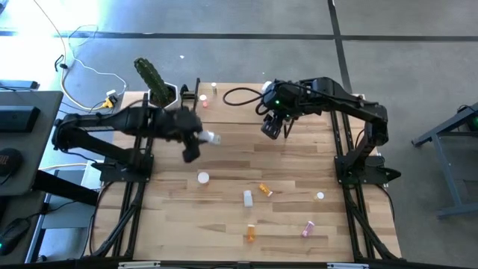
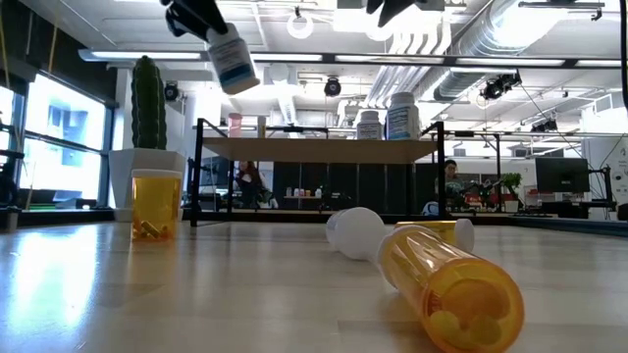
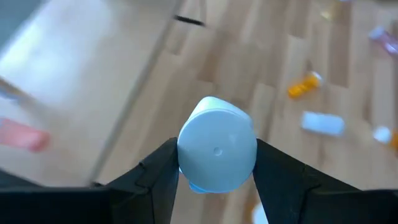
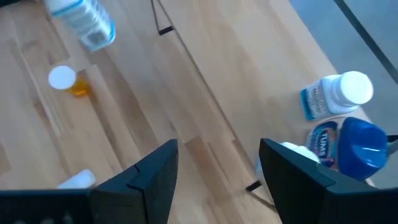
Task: Pick and place medicine bottles onto shelf by color
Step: Put the blue pill bottle on the shelf
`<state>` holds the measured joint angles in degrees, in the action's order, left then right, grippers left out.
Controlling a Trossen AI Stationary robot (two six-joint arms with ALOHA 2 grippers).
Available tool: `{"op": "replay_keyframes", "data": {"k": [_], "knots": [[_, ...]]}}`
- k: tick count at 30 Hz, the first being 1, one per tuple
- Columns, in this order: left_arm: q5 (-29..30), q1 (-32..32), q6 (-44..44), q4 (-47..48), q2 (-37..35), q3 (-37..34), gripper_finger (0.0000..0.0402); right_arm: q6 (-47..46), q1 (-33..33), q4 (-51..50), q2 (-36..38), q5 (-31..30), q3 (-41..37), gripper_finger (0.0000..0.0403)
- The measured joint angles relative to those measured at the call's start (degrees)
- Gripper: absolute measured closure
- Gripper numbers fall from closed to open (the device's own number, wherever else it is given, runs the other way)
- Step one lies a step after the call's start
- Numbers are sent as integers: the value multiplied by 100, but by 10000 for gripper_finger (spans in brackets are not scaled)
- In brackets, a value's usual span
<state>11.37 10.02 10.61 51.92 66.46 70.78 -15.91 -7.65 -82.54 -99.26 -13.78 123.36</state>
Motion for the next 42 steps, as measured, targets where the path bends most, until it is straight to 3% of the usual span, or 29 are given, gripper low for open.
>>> {"op": "replay_keyframes", "data": {"k": [8,17,26,42], "knots": [[0,1225,-153,83,65,461,232,420,-432,2,0,-3,1,187],[-89,2180,-334,481,737,1409,232,599,-886,-1,0,0,-1,187],[-374,2235,-186,1232,1509,1812,232,595,-1076,-190,0,0,0,187],[-426,2453,-328,1305,2251,1813,232,571,-1074,-190,0,2,1,187]]}}
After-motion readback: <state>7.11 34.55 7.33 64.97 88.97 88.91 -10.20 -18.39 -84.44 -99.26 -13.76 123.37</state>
